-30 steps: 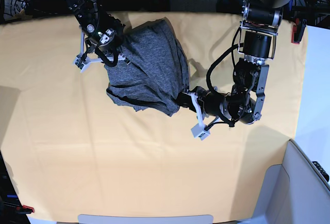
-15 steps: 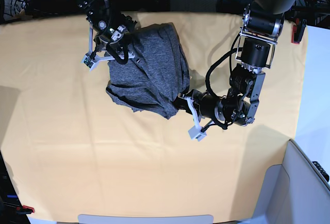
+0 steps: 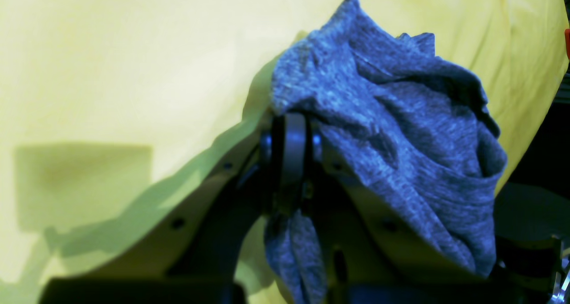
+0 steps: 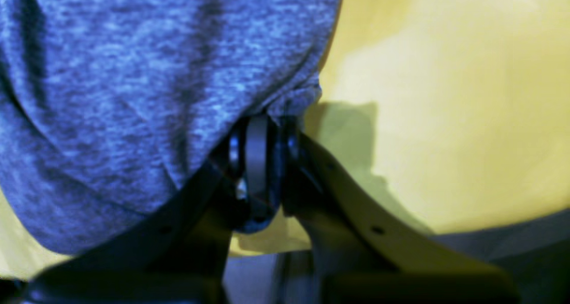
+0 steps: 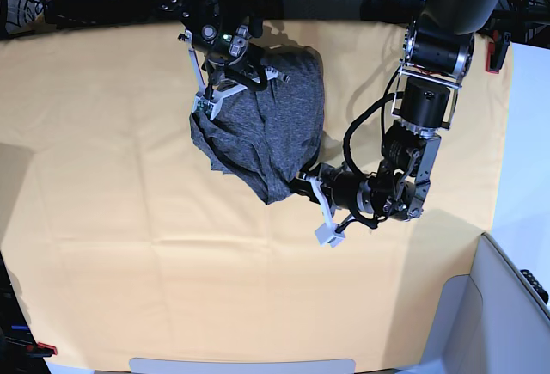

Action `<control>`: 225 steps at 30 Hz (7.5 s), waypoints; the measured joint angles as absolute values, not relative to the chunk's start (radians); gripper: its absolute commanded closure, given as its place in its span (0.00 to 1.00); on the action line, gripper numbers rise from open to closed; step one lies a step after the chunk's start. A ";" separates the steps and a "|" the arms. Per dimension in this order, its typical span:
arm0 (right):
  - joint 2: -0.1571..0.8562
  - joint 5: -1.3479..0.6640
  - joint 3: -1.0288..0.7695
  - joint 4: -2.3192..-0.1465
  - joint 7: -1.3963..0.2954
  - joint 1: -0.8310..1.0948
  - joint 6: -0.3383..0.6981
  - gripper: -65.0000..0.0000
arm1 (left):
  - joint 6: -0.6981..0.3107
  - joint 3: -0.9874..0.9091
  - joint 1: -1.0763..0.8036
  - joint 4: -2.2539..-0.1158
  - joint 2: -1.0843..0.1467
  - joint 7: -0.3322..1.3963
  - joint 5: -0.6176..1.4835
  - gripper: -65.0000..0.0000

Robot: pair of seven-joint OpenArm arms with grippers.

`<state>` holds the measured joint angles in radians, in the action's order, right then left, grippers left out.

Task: Fold the T-shirt properly

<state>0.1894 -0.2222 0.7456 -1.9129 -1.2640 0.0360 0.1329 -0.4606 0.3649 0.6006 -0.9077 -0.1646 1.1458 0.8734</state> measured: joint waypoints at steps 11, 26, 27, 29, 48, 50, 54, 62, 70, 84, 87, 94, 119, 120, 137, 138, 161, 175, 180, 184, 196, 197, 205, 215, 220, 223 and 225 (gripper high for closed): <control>0.227 -0.215 0.744 -1.932 -1.298 0.040 0.133 0.97 | -0.464 0.364 0.598 -0.906 -0.239 1.092 0.849 0.99; 0.279 -0.223 0.715 -1.940 -1.287 0.053 0.133 0.97 | -0.467 0.364 0.598 -0.905 -0.283 1.071 0.856 0.99; 0.278 -0.222 0.715 -1.940 -1.287 0.054 0.133 0.97 | -0.468 0.364 0.598 -0.905 -0.283 1.071 0.856 0.99; 0.277 -0.219 0.715 -1.940 -1.287 0.055 0.133 0.97 | -0.467 0.364 0.598 -0.905 -0.283 1.071 0.856 0.99; 0.279 -0.223 0.717 -1.944 -1.287 0.056 -0.012 0.82 | -0.456 0.359 0.598 -0.905 -0.286 1.023 0.847 0.76; 0.280 -0.223 0.717 -1.944 -1.288 0.056 -0.012 0.82 | -0.456 0.359 0.598 -0.905 -0.289 1.023 0.847 0.76; 0.284 -0.222 0.717 -1.970 -1.321 0.061 -0.020 0.82 | -0.456 0.359 0.598 -0.905 -0.291 1.023 0.848 0.76; 0.285 -0.223 0.717 -1.991 -1.337 0.067 -0.043 0.82 | -0.456 0.359 0.598 -0.905 -0.292 1.023 0.847 0.76; 0.284 -0.223 0.717 -1.996 -1.339 0.067 -0.106 0.82 | -0.457 0.359 0.598 -0.905 -0.292 1.023 0.847 0.76; 0.285 -0.223 0.717 -2.020 -1.340 0.067 -0.109 0.82 | -0.457 0.359 0.598 -0.905 -0.292 1.028 0.848 0.76; 0.285 -0.223 0.717 -2.020 -1.340 0.067 -0.110 0.77 | -0.457 0.359 0.598 -0.905 -0.292 1.028 0.848 0.76; 0.302 -0.222 0.717 -2.020 -1.350 0.072 -0.110 0.70 | -0.457 0.359 0.598 -0.905 -0.292 1.035 0.848 0.76; 0.343 -0.231 0.525 -2.034 -1.349 0.122 -0.113 0.70 | -0.460 0.359 0.598 -0.908 -0.308 1.042 0.849 0.76; 0.343 -0.231 0.509 -2.034 -1.344 0.122 -0.114 0.70 | -0.461 0.359 0.598 -0.908 -0.308 1.042 0.852 0.76; 0.343 -0.112 0.497 -2.036 -1.332 0.208 -0.117 0.70 | -0.456 -0.084 0.280 -1.419 -0.361 1.311 0.840 0.76; 0.343 -0.094 0.497 -2.036 -1.331 0.222 -0.117 0.70 | -0.462 -0.113 0.254 -1.470 -0.360 1.321 0.841 0.76; 0.429 0.004 0.430 -2.069 -0.932 0.579 -0.113 0.76 | -0.464 -0.385 -0.149 -1.925 -0.348 1.384 0.852 0.76; 0.356 0.375 0.411 -2.045 -0.995 0.777 -0.113 0.76 | -0.464 -0.462 -0.297 -1.997 -0.350 1.367 0.856 0.78; 0.359 0.391 0.407 -2.043 -0.991 0.770 -0.113 0.76 | -0.468 -0.513 -0.422 -1.995 -0.347 1.345 0.858 0.79; 0.359 0.390 0.400 -2.031 -0.987 0.766 -0.113 0.76 | -0.468 -0.570 -0.546 -2.002 -0.331 1.259 0.860 0.79; 0.351 0.389 0.297 -1.761 -0.967 0.691 -0.109 0.76 | -0.467 -0.607 -0.707 -1.759 -0.247 1.151 0.848 0.79; 0.351 0.389 0.299 -1.712 -0.958 0.666 -0.109 0.76 | -0.466 -0.594 -0.690 -1.682 -0.248 1.150 0.849 0.79; 0.324 0.390 0.299 -1.320 -0.761 0.532 -0.109 0.77 | -0.458 -0.368 -0.550 -1.104 -0.248 0.857 0.845 0.79; 0.281 0.394 0.297 -0.969 -0.554 0.416 -0.109 0.77 | -0.460 -0.146 -0.451 -0.905 -0.284 0.634 0.820 0.79; 0.230 0.393 0.298 -0.796 -0.446 0.342 -0.109 0.77 | -0.459 -0.098 -0.448 -0.903 -0.280 0.573 0.706 0.79; 0.208 0.391 0.297 -0.671 -0.335 0.295 -0.109 0.77 | -0.456 -0.060 -0.421 -0.898 -0.270 0.544 0.635 0.79; 0.189 0.394 0.291 -0.574 -0.254 0.265 -0.109 0.77 | -0.461 -0.031 -0.413 -0.899 -0.265 0.504 0.602 0.79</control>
